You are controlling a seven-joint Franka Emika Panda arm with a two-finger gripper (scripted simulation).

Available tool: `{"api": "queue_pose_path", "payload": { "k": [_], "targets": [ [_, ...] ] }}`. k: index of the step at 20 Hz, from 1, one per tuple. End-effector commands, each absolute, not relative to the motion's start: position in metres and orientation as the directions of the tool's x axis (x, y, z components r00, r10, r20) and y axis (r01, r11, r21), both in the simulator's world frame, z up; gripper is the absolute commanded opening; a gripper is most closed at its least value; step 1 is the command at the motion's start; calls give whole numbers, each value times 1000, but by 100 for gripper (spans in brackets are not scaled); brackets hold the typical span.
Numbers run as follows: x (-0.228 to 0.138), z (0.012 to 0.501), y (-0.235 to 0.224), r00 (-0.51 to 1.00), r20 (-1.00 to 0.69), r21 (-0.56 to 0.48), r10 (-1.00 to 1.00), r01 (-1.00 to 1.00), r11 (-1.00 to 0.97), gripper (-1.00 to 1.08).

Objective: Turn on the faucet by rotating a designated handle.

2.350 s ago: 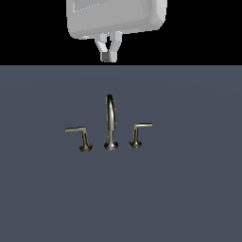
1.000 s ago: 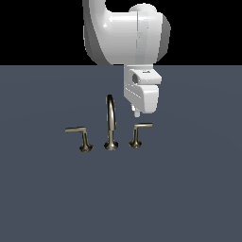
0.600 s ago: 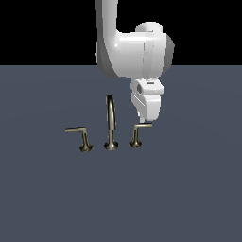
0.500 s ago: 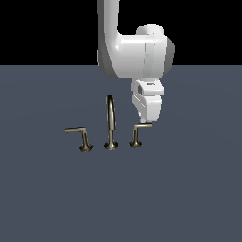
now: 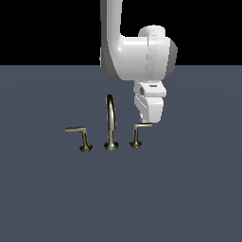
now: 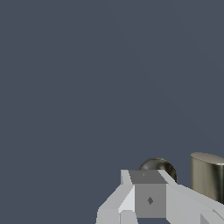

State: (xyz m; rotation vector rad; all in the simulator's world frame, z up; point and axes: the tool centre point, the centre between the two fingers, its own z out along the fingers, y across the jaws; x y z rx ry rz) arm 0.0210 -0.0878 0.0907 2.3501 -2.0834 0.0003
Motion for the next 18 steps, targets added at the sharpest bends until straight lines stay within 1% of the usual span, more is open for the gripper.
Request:
{"api": "queue_pose_path", "payload": {
  "k": [1, 7, 8, 9, 18],
  "targets": [
    [14, 91, -93, 119, 1, 1, -993, -993, -119, -100],
    [-6, 91, -107, 118, 0, 0, -993, -993, -118, -100],
    [-6, 91, -107, 118, 0, 0, -993, -993, -118, -100],
    [2, 91, -99, 128, 0, -9, -992, -992, -128, -100],
    [-29, 91, -101, 122, 0, -4, -993, -993, -122, -100]
  ]
}}
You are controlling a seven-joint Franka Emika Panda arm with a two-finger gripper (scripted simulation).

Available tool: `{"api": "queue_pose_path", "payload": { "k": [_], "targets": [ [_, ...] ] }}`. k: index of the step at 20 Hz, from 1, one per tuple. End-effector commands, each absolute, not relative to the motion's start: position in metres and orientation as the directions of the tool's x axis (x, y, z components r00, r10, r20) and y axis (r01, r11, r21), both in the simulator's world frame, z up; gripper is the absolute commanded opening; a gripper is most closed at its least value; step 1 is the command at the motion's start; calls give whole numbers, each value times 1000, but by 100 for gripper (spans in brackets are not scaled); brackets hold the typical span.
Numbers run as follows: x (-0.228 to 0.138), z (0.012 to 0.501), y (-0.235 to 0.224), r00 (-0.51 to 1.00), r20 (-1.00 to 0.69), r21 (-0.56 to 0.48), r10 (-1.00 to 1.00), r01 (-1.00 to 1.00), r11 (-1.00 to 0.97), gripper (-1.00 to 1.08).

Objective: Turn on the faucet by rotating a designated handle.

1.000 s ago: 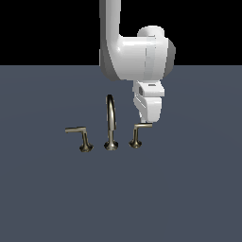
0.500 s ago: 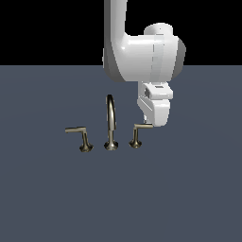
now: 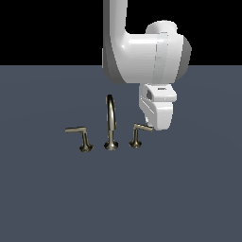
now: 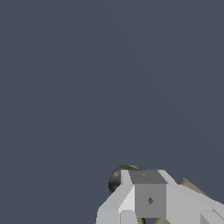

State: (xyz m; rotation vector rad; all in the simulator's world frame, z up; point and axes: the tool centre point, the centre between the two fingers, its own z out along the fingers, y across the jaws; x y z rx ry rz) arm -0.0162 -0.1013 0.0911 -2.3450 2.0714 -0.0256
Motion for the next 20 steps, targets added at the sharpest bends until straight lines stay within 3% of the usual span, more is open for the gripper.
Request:
{"api": "queue_pose_path", "payload": {
  "k": [1, 20],
  "targets": [
    [-33, 91, -101, 121, 0, -3, -993, -993, -121, -100],
    [-75, 91, -67, 118, 0, -1, -993, -993, -118, -100]
  ]
}}
